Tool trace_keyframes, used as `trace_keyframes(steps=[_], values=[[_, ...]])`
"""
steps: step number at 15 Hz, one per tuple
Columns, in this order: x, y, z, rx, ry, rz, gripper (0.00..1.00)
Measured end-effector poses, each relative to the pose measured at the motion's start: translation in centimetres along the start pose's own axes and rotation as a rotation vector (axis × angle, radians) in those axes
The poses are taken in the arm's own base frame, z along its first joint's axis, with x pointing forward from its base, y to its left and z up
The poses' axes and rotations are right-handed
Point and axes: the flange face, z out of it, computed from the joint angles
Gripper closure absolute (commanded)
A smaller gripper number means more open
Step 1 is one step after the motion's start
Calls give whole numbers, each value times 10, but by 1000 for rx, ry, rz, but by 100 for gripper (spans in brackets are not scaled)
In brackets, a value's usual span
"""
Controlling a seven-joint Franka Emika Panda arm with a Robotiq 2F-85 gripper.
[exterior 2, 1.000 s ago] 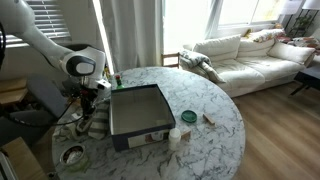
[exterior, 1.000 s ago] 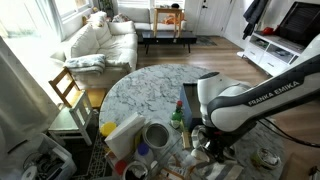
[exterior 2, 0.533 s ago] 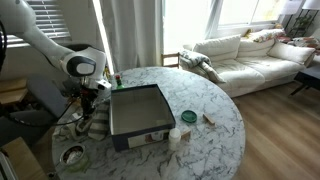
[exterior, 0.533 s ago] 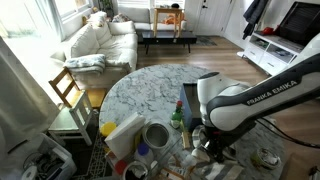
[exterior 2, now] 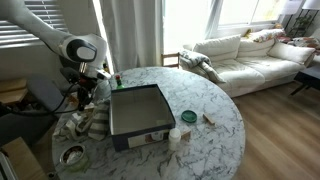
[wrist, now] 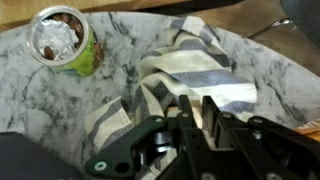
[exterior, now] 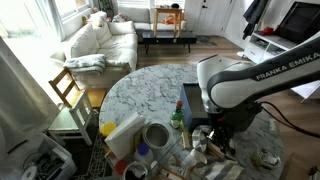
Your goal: Pick up the striped towel from the blue box and put it on the table, unfold the striped towel, pick up the wooden blocks from the striped towel and put them on the table one by one
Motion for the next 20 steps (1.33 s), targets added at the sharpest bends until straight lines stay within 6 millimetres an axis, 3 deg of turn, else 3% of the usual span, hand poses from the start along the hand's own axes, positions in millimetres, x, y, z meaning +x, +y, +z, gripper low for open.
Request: trace_keyframes(steps=[4, 8, 13, 14, 18, 19, 20], values=[[-30, 17, -13, -35, -150, -48, 96], [-51, 40, -8, -90, -266, -120, 96], [-58, 74, 27, -193, -318, -184, 96], [-56, 79, 34, -218, -302, -190, 82], [-49, 87, 48, -230, -223, -178, 82], [-48, 87, 48, -229, -220, -178, 96], [-49, 87, 47, -229, -219, -177, 96]])
